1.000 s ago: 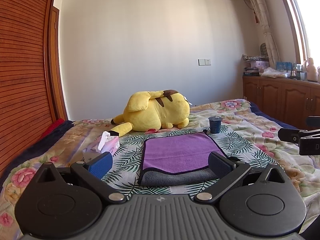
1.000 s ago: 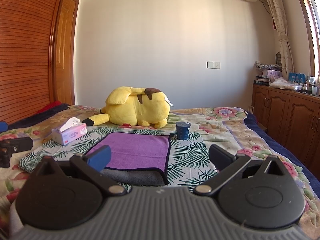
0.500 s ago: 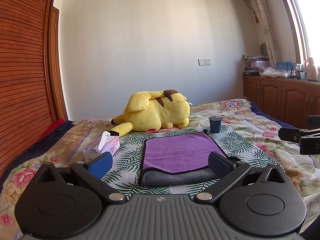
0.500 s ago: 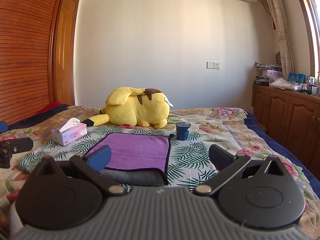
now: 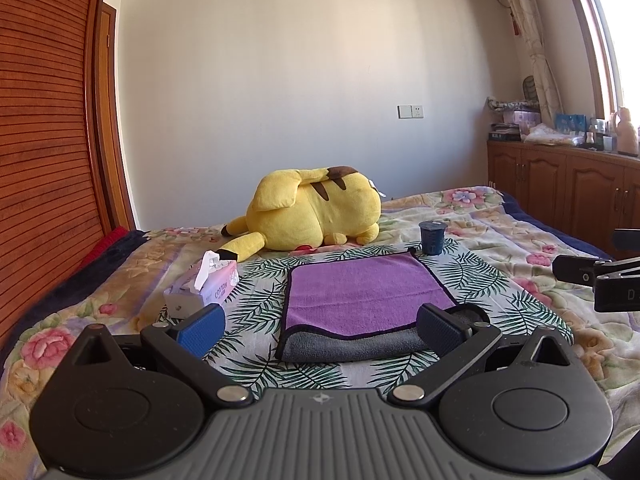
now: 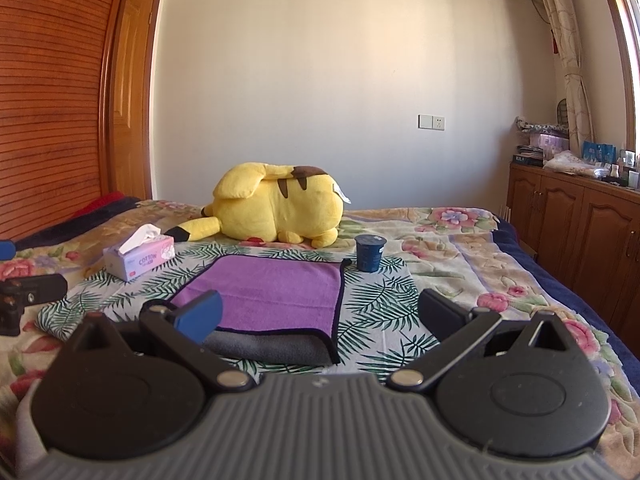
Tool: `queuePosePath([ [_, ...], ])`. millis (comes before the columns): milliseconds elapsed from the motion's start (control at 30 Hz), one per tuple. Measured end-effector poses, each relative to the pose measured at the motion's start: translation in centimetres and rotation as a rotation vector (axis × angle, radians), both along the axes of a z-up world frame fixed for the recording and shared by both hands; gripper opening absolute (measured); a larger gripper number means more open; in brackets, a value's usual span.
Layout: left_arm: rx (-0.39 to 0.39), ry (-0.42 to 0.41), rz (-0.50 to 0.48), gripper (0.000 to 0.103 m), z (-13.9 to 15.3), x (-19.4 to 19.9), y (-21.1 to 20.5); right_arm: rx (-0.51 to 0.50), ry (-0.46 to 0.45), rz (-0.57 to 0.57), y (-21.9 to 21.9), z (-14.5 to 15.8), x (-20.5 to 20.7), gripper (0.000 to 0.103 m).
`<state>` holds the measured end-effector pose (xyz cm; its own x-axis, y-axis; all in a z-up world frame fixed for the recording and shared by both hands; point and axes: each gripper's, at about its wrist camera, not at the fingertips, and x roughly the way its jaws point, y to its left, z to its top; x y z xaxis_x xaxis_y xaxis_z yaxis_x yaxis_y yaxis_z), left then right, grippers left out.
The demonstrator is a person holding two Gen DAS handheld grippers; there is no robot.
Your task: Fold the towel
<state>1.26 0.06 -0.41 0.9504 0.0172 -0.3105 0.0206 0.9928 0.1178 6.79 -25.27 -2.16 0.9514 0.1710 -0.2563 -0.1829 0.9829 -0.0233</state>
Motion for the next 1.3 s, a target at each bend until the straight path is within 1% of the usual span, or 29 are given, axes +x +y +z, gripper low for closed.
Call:
queuePosePath([
  [133,0.010,0.011,0.001,0.087,0.0,0.4,-0.2,-0.018,0.005,0.002,0.3,0.0,0.4,0.103],
  [267,-0.001,0.010,0.001,0.087,0.3,0.6,0.0,-0.035,0.021,0.000,0.6,-0.3,1.0,0.103],
  [400,0.007,0.020,0.007,0.087,0.5,1.2,0.1,-0.046,0.035,0.007,0.8,-0.5,1.7,0.103],
  [600,0.005,0.060,0.007,0.087,0.3,2.4,0.4,-0.049,0.061,0.015,1.0,-0.9,2.7,0.103],
  [667,0.007,0.079,-0.009,0.087,0.1,2.7,0.3,-0.047,0.073,0.016,0.9,-1.1,3.0,0.103],
  [1067,0.075,0.174,-0.048,0.087,-1.5,6.0,-0.4,-0.064,0.137,0.035,1.3,-2.1,5.5,0.103],
  [1300,0.070,0.222,-0.050,0.087,-2.4,8.1,0.0,-0.087,0.179,0.072,1.9,-2.9,7.0,0.103],
])
